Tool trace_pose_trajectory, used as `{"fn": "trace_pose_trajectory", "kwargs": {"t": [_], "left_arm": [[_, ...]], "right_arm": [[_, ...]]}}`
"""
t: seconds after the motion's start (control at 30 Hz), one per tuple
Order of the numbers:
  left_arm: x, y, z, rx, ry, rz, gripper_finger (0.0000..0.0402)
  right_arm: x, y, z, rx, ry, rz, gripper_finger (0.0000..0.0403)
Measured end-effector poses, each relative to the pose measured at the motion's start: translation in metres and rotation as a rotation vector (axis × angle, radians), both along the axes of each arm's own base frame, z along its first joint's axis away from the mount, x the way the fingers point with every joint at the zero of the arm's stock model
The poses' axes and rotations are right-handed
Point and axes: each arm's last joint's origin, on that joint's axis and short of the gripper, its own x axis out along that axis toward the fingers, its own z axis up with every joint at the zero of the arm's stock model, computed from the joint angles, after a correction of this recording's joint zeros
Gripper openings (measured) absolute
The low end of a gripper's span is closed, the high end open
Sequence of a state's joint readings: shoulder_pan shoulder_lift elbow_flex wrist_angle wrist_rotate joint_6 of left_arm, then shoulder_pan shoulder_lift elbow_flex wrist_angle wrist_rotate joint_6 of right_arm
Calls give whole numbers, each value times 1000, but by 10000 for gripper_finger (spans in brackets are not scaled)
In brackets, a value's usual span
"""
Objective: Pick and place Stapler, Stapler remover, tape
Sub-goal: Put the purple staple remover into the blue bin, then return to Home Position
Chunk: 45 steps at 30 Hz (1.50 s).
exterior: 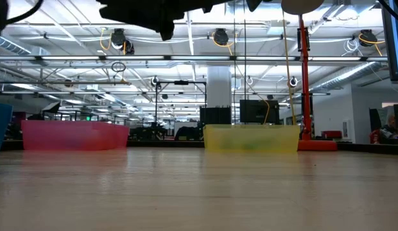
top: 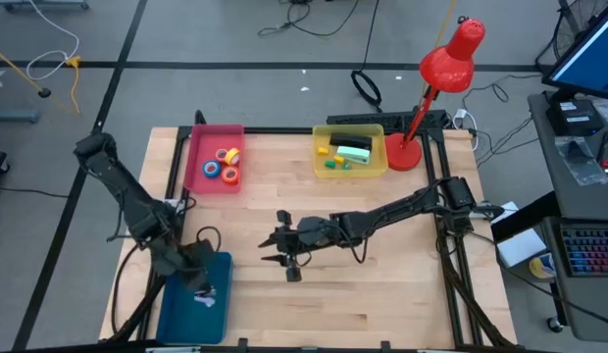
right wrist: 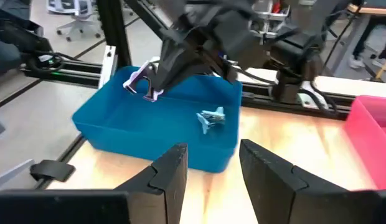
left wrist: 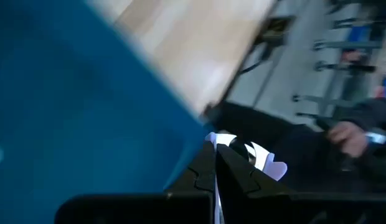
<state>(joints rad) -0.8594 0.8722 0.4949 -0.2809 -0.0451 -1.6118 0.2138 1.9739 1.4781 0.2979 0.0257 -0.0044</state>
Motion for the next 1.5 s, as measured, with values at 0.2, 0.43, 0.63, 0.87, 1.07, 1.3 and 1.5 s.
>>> {"fn": "trace_pose_trajectory", "kwargs": {"t": [0.2, 0.43, 0.63, 0.87, 1.07, 1.3, 1.5], "left_arm": [[-16, -9, -15, 24, 208, 33, 1], [-22, -24, -42, 96, 464, 65, 0], [-19, -34, -56, 123, 540, 80, 0], [-16, -38, -42, 197, 491, 73, 2], [-14, -41, -39, 182, 465, 36, 14], [-14, -42, -38, 172, 456, 30, 43], [-13, -42, -35, 149, 434, 30, 75]], "right_arm": [[3, -15, -1, -5, 13, -41, 142], [5, -28, -1, 19, 14, -71, 142], [6, -35, -1, 32, 15, -87, 142], [6, -35, 0, 48, 9, -92, 141], [7, -35, 2, 48, -11, -90, 141], [7, -35, 3, 49, -21, -89, 141], [6, -34, 2, 38, 0, -86, 141]]}}
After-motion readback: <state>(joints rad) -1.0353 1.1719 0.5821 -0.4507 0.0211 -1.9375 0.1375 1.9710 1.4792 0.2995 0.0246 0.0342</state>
